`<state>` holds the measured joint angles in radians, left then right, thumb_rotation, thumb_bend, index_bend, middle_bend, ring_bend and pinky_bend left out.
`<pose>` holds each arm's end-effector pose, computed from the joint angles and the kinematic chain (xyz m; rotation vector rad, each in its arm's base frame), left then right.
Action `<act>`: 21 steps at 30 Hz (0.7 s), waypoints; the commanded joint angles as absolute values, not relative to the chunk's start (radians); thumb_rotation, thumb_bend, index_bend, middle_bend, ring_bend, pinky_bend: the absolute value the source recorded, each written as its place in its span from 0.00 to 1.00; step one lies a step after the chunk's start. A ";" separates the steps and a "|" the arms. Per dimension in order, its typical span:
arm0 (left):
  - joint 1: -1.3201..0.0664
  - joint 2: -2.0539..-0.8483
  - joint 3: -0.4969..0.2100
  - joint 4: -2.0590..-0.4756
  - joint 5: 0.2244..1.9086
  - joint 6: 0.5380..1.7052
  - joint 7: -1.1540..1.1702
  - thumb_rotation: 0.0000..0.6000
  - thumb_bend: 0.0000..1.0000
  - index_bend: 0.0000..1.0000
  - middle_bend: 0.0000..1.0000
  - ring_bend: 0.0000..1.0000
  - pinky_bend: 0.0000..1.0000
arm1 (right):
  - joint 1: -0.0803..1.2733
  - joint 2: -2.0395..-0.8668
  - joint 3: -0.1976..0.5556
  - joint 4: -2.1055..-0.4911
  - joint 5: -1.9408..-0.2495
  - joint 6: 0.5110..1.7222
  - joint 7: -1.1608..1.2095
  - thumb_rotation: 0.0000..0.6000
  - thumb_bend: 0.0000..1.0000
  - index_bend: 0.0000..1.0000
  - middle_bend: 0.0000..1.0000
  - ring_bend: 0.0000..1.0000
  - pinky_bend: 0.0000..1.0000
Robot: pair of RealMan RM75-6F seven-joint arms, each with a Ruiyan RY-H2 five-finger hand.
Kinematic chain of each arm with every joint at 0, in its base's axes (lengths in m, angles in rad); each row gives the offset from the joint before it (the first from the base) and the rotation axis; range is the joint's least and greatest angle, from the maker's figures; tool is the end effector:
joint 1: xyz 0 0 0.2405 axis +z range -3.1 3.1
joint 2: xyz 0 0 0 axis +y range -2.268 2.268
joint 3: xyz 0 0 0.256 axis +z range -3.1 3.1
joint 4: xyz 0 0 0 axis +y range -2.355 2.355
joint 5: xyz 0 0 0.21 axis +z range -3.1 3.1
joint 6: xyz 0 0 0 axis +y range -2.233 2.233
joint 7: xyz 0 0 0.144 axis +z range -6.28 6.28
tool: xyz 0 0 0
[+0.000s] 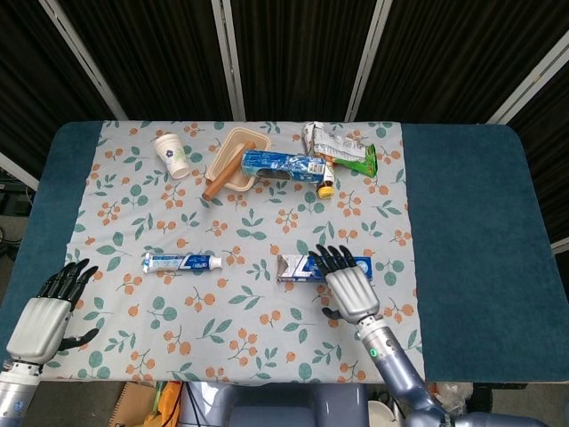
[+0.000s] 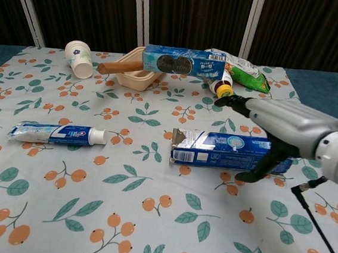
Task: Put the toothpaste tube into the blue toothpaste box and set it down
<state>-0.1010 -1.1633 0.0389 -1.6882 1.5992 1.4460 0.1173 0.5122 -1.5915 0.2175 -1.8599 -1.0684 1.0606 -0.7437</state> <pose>-0.2835 0.1633 0.1175 -1.5614 -0.9398 -0.8969 -0.1164 -0.2596 -0.0197 1.8594 -1.0301 0.9163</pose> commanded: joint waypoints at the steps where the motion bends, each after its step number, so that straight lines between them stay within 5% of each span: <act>1: -0.102 -1.159 0.037 -1.695 1.591 1.441 0.105 1.00 0.02 0.02 0.00 0.02 0.13 | 0.586 -1.684 0.247 -1.783 -0.971 1.053 -0.830 1.00 0.18 0.00 0.00 0.00 0.00; 9: -0.108 -1.147 0.037 -1.703 1.577 1.424 0.078 1.00 0.02 0.02 0.00 0.02 0.13 | 0.666 -1.776 0.279 -1.621 -0.895 1.047 -0.849 1.00 0.18 0.00 0.00 0.00 0.00; 15: -0.113 -1.141 0.035 -1.715 1.565 1.409 0.067 1.00 0.02 0.02 0.00 0.02 0.13 | 0.693 -1.801 0.286 -1.522 -0.866 1.048 -0.829 1.00 0.21 0.01 0.11 0.05 0.09; 21: -0.117 -1.141 0.036 -1.723 1.559 1.399 0.074 1.00 0.02 0.02 0.00 0.02 0.13 | 0.697 -1.802 0.270 -1.471 -0.855 1.052 -0.808 1.00 0.34 0.19 0.27 0.21 0.20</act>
<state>-0.1162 -1.1410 0.0364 -1.7221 1.5597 1.3996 0.0737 0.6957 -1.8020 0.2731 -1.4752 -0.8576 1.0509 -0.8117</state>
